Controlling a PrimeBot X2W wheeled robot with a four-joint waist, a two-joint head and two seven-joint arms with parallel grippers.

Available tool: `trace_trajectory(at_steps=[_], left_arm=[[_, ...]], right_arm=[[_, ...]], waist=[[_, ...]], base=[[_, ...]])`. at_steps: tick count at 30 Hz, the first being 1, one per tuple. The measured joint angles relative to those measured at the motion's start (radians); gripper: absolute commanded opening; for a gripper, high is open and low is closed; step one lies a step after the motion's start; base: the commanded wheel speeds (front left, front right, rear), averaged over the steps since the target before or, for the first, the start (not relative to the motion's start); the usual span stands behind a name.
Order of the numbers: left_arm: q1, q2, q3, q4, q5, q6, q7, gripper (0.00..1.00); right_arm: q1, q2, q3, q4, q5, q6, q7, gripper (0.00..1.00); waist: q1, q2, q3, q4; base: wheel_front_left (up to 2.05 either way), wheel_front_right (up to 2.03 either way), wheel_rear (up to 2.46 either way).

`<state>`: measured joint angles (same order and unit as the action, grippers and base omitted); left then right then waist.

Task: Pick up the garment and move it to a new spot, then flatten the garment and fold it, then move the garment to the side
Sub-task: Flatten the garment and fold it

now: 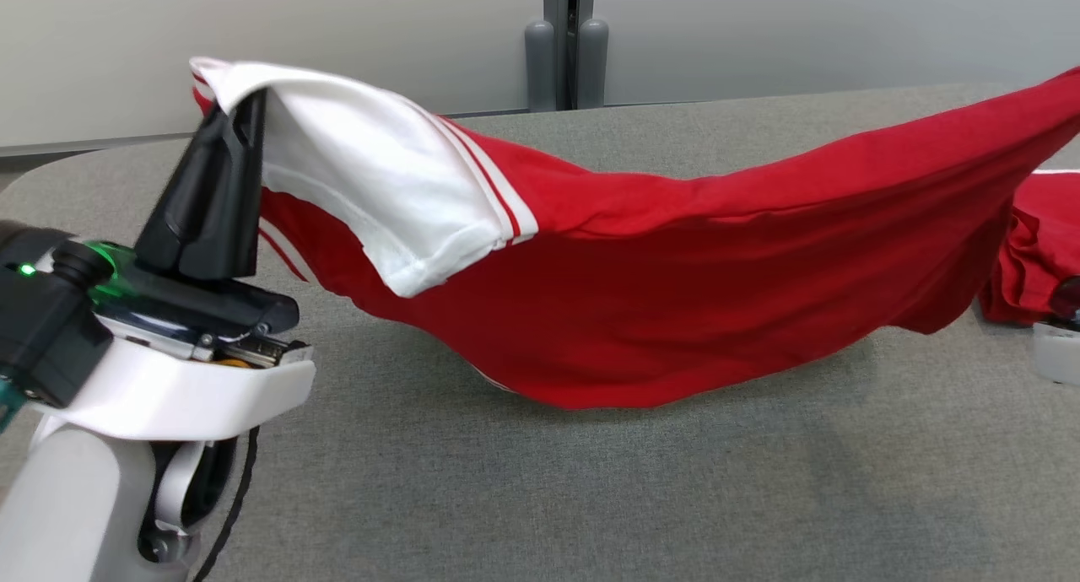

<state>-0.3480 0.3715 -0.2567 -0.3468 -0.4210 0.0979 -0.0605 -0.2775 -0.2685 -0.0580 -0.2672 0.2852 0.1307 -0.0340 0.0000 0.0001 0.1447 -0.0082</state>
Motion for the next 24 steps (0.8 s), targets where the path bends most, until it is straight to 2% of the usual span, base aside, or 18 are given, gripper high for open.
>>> trace_trajectory(at_steps=[5, 12, 19, 24], left_arm=[[-0.063, 0.019, 0.019, -0.083, 0.009, 0.009, 0.031, 0.00], [-0.114, 0.024, 0.026, -0.098, 0.004, 0.013, 0.053, 0.00], [-0.235, 0.002, 0.026, 0.017, -0.033, -0.028, 0.029, 0.00], [-0.415, -0.035, 0.019, 0.189, -0.067, -0.078, -0.007, 0.00]], right_arm=[[-0.008, -0.001, -0.052, -0.107, -0.008, 0.000, 0.054, 0.00], [-0.016, 0.008, -0.076, -0.131, 0.012, 0.000, 0.090, 0.00], [-0.113, 0.014, -0.049, -0.040, 0.060, 0.000, 0.090, 0.00], [-0.289, 0.005, 0.001, 0.124, 0.119, 0.000, 0.071, 0.00]], waist=[[0.0000, 0.0000, -0.019, 0.004], [-0.0001, 0.0000, -0.009, 0.004], [0.0000, 0.0000, 0.038, 0.008], [0.0000, 0.0000, 0.094, 0.007]], base=[[0.00, 0.00, 0.00], [0.00, 0.00, 0.00], [0.00, 0.00, 0.00], [0.00, 0.00, 0.00]])
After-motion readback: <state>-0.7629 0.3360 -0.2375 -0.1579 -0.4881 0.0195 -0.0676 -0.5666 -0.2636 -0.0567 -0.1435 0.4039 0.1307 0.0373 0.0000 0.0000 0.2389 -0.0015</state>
